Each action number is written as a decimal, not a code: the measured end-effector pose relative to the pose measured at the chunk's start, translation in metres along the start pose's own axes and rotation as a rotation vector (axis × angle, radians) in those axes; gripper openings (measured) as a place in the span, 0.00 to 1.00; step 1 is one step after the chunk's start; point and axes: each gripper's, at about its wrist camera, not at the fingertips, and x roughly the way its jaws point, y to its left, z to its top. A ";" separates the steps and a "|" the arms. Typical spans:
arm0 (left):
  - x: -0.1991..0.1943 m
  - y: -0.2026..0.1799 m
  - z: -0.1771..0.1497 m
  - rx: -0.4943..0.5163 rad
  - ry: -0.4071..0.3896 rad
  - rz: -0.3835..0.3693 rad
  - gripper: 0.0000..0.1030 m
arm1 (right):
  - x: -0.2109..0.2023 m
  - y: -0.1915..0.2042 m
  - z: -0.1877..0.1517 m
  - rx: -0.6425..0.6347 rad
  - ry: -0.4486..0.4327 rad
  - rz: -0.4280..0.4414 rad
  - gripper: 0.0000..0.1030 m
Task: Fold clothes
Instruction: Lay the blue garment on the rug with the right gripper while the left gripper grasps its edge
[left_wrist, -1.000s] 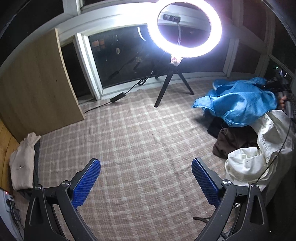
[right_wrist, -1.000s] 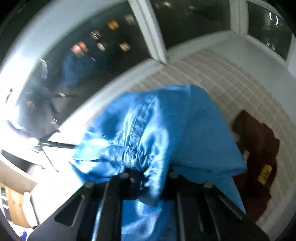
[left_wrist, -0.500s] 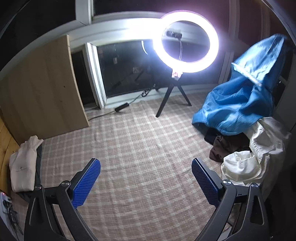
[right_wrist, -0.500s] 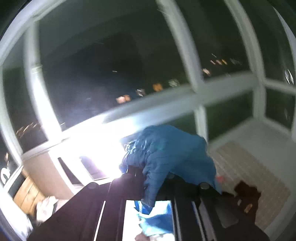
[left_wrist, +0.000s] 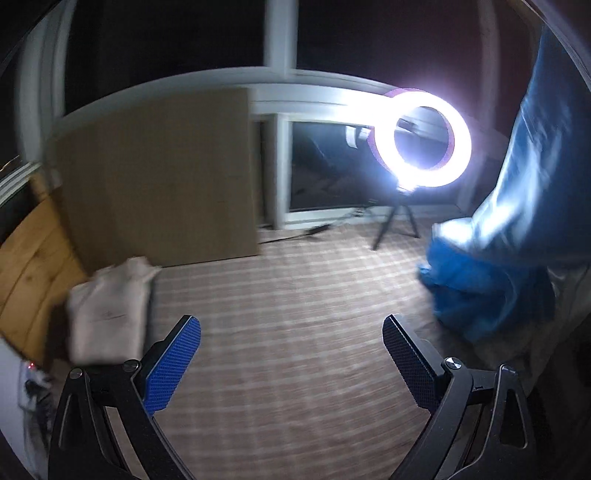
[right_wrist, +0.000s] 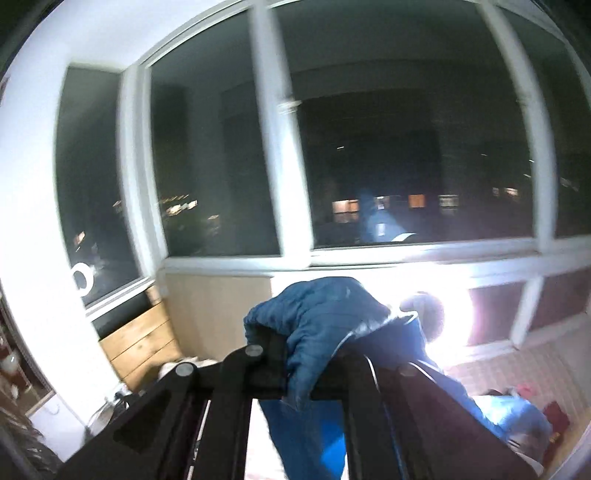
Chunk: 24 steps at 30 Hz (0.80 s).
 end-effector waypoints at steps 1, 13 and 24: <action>-0.008 0.016 -0.004 -0.016 -0.006 0.016 0.96 | 0.010 0.024 0.001 -0.006 0.010 0.029 0.06; -0.061 0.157 -0.052 -0.162 -0.012 0.244 0.97 | 0.193 0.155 -0.056 -0.043 0.449 0.345 0.24; -0.009 0.100 -0.061 0.002 0.099 0.141 0.97 | 0.203 -0.043 -0.248 0.157 0.676 -0.023 0.64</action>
